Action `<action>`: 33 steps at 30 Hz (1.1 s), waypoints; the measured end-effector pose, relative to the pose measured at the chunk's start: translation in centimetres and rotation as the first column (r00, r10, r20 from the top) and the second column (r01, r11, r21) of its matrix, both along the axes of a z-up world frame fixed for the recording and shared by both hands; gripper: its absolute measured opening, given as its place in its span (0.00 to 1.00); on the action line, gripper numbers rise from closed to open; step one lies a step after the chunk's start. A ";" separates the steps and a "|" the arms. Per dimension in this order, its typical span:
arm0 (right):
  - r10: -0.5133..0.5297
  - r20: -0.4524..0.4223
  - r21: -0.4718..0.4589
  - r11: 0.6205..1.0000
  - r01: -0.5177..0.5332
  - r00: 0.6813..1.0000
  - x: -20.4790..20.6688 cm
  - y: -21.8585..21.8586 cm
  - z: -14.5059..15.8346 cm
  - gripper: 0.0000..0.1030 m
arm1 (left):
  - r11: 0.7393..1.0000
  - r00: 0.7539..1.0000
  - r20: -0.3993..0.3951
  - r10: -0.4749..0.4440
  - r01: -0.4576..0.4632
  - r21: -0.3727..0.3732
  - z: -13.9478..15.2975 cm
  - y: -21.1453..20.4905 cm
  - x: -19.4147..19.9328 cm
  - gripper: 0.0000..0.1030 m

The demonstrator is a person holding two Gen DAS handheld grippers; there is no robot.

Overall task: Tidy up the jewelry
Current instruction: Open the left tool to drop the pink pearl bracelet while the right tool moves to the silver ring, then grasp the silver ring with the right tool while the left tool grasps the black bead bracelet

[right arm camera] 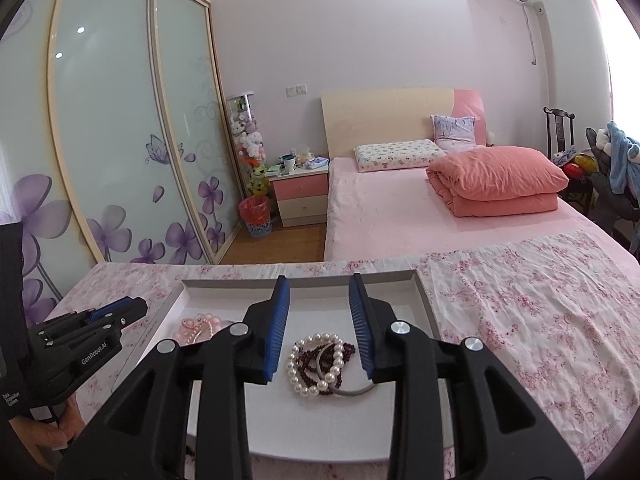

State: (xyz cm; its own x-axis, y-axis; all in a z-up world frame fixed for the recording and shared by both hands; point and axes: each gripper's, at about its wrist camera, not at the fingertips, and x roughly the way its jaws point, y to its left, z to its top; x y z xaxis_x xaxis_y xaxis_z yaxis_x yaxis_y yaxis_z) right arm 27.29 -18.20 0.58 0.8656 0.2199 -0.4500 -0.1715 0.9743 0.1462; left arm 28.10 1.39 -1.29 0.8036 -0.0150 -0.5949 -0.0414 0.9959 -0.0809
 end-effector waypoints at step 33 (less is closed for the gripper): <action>0.091 -0.403 -0.150 0.975 -0.163 0.911 -6.3 0.8 -9.5 0.31 | 0.999 0.997 -0.070 -0.034 0.032 -0.022 -2.3 2.2 -9.9 0.52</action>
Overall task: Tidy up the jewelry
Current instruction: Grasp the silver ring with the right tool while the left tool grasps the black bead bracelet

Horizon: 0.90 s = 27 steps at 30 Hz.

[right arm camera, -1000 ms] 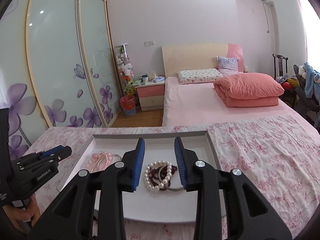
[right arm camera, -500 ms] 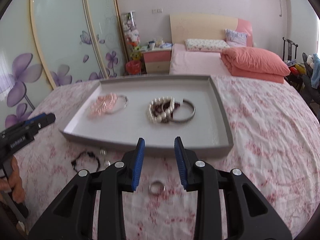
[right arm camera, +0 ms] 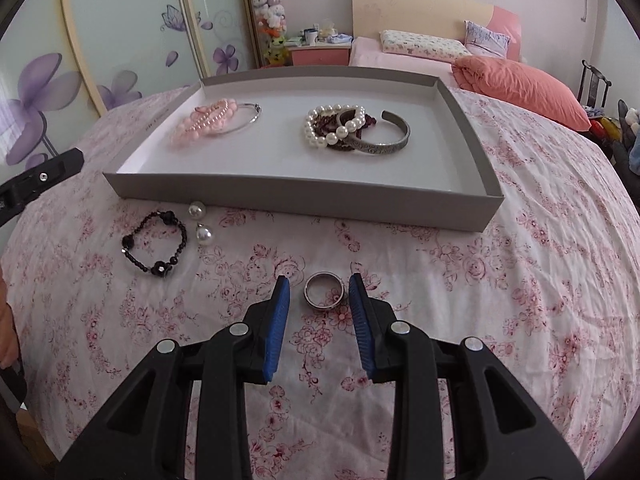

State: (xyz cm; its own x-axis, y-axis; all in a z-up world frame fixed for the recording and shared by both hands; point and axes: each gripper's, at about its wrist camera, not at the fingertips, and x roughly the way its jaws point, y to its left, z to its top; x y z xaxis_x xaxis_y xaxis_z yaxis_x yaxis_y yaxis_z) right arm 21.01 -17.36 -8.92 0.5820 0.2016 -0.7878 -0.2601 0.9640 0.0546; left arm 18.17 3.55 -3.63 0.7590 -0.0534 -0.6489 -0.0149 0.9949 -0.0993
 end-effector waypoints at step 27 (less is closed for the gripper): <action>-0.103 0.034 -0.041 0.994 0.104 0.994 -0.1 -1.7 -0.2 0.22 | 0.985 0.973 -0.206 -0.101 0.127 0.116 -5.9 -5.0 1.2 0.30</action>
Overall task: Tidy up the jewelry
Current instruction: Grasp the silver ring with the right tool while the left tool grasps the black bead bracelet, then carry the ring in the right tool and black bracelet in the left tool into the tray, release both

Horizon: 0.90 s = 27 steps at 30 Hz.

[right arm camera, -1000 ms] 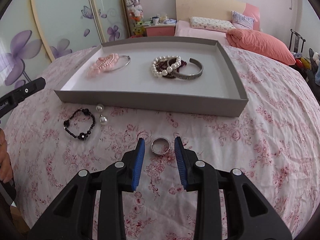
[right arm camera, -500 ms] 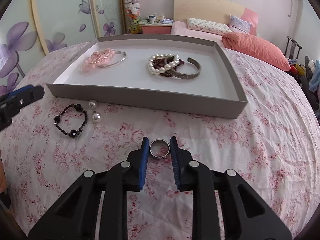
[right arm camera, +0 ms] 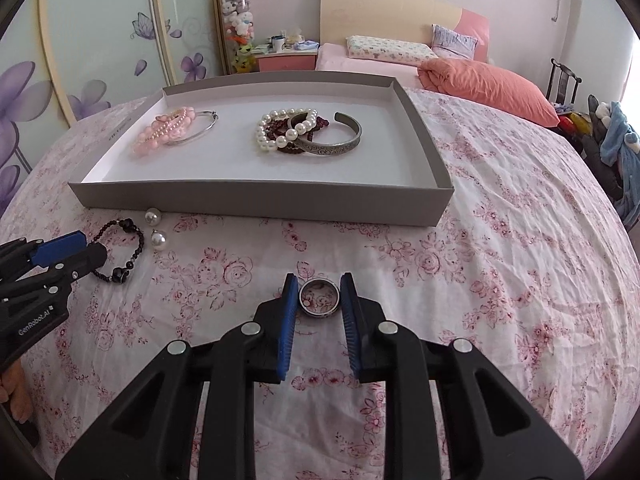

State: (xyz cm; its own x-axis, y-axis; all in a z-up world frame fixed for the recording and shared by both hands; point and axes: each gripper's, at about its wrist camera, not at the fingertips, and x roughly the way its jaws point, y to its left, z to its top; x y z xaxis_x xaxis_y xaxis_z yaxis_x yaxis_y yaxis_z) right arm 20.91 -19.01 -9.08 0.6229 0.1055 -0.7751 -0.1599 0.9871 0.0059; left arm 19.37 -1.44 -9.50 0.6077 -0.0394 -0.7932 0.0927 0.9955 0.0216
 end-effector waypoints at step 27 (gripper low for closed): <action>-0.014 0.008 0.055 0.998 0.013 1.000 -0.7 -0.6 0.4 0.22 | 0.997 0.997 0.028 0.067 -0.066 -0.034 1.0 2.5 -0.9 0.11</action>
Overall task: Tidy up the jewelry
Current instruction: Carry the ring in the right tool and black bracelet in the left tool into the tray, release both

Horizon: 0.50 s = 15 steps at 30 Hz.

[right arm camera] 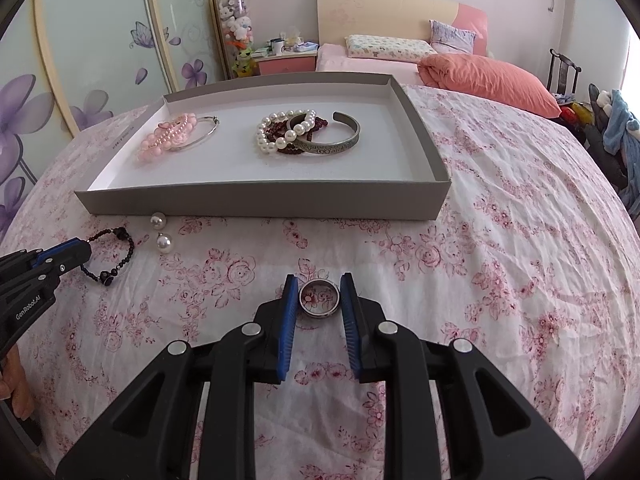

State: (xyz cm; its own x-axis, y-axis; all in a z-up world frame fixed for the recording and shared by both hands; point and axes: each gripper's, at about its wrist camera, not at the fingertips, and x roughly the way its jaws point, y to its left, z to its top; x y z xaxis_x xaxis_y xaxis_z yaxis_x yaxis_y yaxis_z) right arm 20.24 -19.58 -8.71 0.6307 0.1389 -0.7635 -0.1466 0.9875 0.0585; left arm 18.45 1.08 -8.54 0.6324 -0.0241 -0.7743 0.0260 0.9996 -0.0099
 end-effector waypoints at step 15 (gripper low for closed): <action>0.023 0.094 0.046 0.999 -0.028 0.995 -1.8 0.7 3.0 0.22 | 0.996 0.994 0.109 0.025 -0.015 -0.090 3.3 1.6 -2.1 0.11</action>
